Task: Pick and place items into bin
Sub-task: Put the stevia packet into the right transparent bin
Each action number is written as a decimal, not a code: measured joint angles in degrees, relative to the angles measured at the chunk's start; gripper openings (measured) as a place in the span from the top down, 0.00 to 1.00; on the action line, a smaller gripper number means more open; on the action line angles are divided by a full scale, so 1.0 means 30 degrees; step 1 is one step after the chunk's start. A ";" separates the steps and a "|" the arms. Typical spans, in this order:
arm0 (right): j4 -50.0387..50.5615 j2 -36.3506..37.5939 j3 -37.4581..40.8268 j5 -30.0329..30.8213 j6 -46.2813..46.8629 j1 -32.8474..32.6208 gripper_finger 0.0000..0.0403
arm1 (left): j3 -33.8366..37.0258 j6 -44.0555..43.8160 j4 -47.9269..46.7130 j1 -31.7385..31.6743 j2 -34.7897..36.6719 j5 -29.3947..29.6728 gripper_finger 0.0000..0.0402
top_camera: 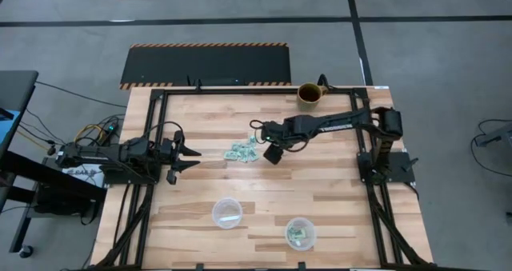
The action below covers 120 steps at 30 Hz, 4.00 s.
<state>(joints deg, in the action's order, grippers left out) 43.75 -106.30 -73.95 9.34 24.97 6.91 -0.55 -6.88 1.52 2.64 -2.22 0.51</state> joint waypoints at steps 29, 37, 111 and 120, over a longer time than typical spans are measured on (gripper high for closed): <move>-0.0904 -0.0613 0.0337 -0.0288 0.0023 0.1767 0.41 | 0.0003 0.0000 -0.0007 -0.0004 -0.0007 0.0008 0.70; -0.1991 -0.0613 0.1646 -0.0603 0.0160 0.1971 0.41 | 0.0001 0.0001 -0.0004 0.0001 -0.0004 0.0016 0.70; 0.9543 0.3161 -0.6157 0.5212 0.9018 -1.1692 0.98 | -0.0002 -0.0003 -0.0007 -0.0002 -0.0004 -0.0017 0.70; 0.8812 0.3403 -0.4062 0.7726 1.5300 -1.7120 0.97 | 0.0000 -0.0007 -0.0006 0.0002 0.0000 -0.0021 0.70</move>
<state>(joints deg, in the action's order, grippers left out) 70.18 -96.09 -86.14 32.51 70.87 -44.45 -0.55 -6.90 1.50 2.65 -2.22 0.45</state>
